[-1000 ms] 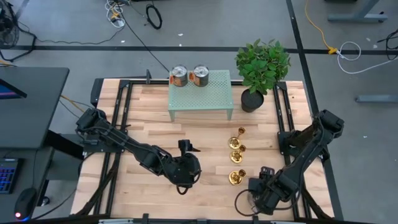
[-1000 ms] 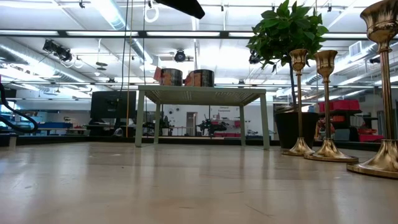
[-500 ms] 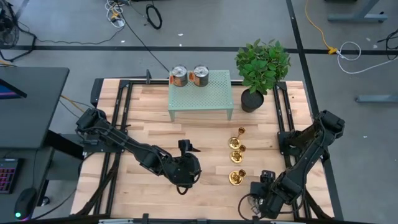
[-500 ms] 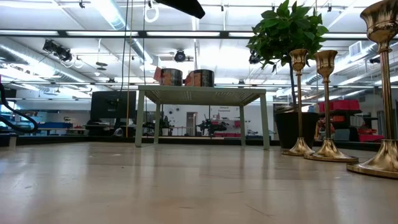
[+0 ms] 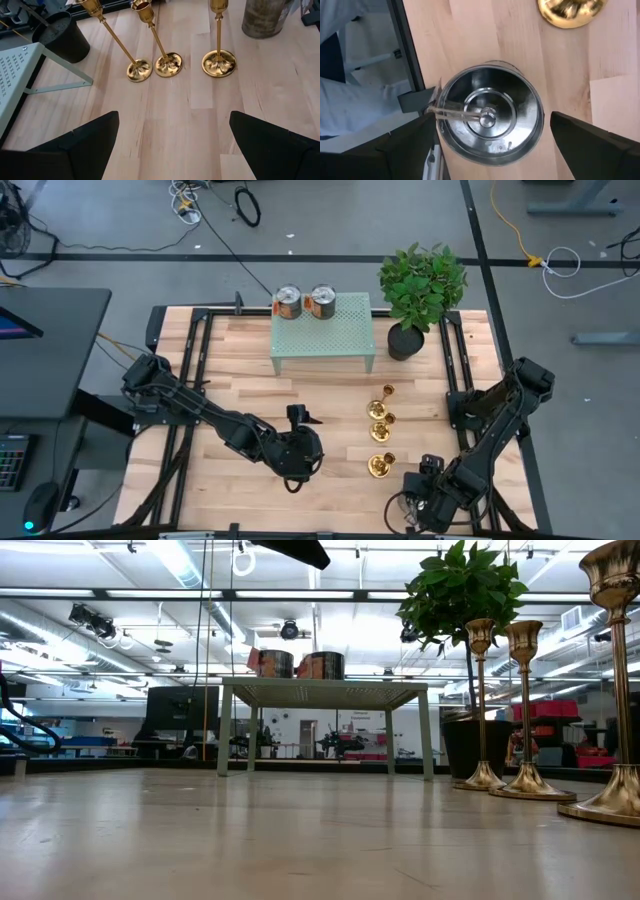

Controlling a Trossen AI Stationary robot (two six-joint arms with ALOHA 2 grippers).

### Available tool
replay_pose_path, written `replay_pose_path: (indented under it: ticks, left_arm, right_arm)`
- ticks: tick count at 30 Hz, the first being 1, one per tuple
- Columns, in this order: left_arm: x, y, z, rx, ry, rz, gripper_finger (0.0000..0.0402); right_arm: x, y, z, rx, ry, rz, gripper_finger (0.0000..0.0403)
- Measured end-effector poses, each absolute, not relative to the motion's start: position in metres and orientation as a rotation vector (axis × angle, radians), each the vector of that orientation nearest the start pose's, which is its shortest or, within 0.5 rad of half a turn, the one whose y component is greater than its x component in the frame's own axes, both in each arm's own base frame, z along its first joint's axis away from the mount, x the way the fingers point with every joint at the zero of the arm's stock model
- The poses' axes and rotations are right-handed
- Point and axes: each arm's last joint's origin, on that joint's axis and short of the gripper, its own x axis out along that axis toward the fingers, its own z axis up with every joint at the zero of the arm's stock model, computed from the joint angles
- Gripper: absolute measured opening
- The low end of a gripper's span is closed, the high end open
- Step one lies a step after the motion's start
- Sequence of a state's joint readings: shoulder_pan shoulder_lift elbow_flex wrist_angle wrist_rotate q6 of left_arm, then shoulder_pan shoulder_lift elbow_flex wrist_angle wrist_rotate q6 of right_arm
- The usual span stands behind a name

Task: Pick & Place candle stick holders
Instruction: Put the silver scented candle on the shelf aligned with the other silver scented candles

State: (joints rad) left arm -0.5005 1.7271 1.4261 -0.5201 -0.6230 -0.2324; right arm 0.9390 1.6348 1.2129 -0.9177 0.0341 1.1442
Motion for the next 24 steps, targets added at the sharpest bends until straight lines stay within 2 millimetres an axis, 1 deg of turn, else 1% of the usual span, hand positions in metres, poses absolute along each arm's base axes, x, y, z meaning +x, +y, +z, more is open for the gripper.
replay_pose_path:
  ticks: [8, 17, 24]
  left_arm:
    - [0.337, -0.165, 0.282, 0.214, 0.673, 0.194, 0.039]
    - [0.337, -0.165, 0.282, 0.214, 0.672, 0.194, 0.039]
    - [0.337, -0.165, 0.282, 0.214, 0.672, 0.194, 0.039]
  right_arm:
    - [0.18, 0.249, 0.227, 0.291, 1.413, -0.014, 0.04]
    - [0.175, 0.249, 0.204, 0.342, 1.424, 0.017, 0.04]
    - [0.174, 0.249, 0.204, 0.338, 1.428, 0.016, 0.04]
